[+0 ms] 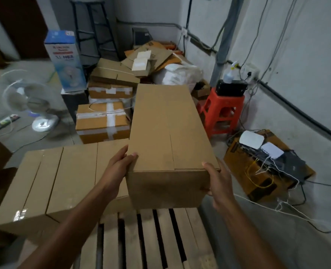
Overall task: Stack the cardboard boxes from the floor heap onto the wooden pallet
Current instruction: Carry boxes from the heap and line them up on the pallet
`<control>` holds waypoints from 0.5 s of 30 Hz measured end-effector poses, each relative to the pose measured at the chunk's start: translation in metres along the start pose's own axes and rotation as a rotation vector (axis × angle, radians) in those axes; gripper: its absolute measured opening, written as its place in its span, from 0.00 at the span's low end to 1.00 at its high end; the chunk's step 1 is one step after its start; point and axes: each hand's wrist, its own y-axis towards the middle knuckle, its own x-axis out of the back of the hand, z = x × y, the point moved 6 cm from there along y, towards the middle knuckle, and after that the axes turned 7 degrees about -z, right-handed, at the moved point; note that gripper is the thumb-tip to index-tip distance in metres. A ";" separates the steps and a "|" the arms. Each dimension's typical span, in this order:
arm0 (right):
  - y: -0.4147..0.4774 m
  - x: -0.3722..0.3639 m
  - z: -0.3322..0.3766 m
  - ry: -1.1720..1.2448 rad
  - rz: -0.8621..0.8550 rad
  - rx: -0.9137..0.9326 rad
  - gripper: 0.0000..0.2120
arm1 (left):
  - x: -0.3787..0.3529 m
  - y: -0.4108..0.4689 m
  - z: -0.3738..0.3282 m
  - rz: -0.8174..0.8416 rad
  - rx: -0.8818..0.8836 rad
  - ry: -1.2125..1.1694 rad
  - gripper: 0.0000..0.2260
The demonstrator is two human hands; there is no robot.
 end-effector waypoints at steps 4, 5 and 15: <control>0.074 0.004 -0.016 -0.006 0.067 -0.037 0.17 | -0.045 0.033 0.008 -0.056 -0.012 0.040 0.19; 0.091 0.004 -0.023 -0.011 0.081 -0.049 0.17 | -0.054 0.043 0.013 -0.077 -0.001 0.054 0.21; 0.274 -0.074 -0.167 -0.096 0.181 -0.085 0.13 | -0.100 0.192 0.161 -0.153 -0.064 0.289 0.34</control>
